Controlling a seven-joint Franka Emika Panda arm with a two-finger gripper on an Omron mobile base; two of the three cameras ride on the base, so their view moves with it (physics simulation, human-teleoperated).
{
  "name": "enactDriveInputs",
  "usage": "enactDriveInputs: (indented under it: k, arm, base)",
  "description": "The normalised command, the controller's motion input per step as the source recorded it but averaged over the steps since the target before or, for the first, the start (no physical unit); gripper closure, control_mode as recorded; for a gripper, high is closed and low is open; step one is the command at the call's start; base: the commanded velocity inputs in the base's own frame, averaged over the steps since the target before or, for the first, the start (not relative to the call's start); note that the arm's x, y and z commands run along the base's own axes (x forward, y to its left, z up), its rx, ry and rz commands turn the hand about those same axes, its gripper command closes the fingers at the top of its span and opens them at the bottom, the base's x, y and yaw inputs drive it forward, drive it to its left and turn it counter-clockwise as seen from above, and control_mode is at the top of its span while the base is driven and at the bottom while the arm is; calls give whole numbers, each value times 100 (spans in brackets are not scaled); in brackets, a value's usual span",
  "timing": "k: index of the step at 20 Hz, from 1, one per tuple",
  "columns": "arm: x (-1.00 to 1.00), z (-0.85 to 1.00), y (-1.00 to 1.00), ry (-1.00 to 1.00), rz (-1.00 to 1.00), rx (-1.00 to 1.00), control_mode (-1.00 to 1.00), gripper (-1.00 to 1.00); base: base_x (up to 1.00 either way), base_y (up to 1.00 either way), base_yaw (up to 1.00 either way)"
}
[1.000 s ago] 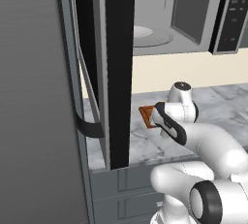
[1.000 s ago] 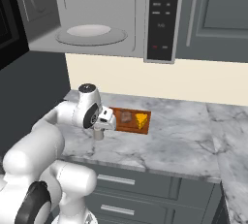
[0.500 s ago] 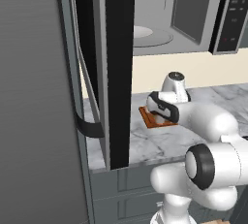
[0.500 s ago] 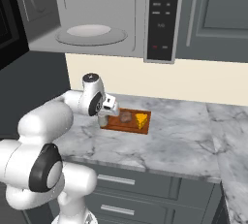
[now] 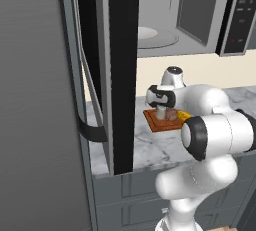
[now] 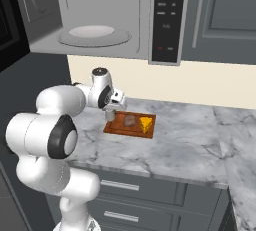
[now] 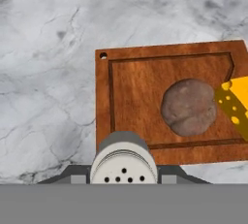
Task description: Retrieve the reheated potato from the microwave, then place the potato, cheese, and condiment on the cutting board.
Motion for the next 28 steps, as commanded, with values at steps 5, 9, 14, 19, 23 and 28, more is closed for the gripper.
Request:
enactDriveInputs:
  k: [5, 9, 14, 19, 23, 28]
  arm:
    - [32, -18, 0, 0, 0, 0, -100, 100]
    - [8, -36, 0, 0, 0, 0, -100, 100]
    - [5, -41, -2, 0, 0, 0, -100, 100]
    - [14, -22, -3, 0, 0, 0, -100, 100]
    - [23, -14, -7, -1, 0, 0, -100, 100]
    - [18, -9, 0, 0, 0, 0, -100, -100]
  base:
    - [0, 0, 0]
    - [0, 0, 0]
    - [0, 0, 0]
    - [0, 0, 0]
    - [0, 0, 0]
    - [0, 0, 0]
